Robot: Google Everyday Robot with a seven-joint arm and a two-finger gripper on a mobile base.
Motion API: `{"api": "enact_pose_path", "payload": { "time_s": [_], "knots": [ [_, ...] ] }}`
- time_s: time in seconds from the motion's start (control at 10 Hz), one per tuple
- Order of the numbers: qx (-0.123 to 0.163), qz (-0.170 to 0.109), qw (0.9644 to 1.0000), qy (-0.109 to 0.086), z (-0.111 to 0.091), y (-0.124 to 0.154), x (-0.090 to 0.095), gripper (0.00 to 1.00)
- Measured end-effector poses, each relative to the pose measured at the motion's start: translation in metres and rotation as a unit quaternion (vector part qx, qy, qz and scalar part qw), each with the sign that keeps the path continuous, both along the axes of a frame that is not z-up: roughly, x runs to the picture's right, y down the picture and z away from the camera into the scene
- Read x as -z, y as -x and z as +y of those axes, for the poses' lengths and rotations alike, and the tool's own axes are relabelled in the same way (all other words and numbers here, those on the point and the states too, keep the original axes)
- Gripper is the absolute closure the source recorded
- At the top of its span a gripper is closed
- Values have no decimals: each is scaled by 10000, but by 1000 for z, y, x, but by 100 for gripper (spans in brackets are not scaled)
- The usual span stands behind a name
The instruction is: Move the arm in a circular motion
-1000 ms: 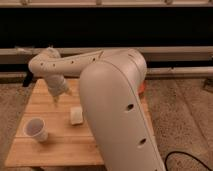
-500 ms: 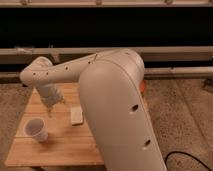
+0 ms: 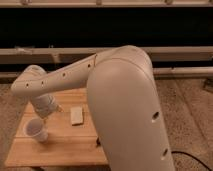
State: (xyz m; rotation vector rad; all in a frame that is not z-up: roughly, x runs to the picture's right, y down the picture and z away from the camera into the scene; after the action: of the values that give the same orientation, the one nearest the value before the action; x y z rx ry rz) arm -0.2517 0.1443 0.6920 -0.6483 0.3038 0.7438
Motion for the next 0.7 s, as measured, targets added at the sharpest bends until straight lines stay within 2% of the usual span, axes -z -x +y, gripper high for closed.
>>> {"api": "enact_pose_path", "payload": {
  "time_s": [0.4,0.7],
  "knots": [
    [-98,-49,9999,100,21,-33,19,35],
    [-394,62,9991,139,35,-63,38,35]
  ]
}}
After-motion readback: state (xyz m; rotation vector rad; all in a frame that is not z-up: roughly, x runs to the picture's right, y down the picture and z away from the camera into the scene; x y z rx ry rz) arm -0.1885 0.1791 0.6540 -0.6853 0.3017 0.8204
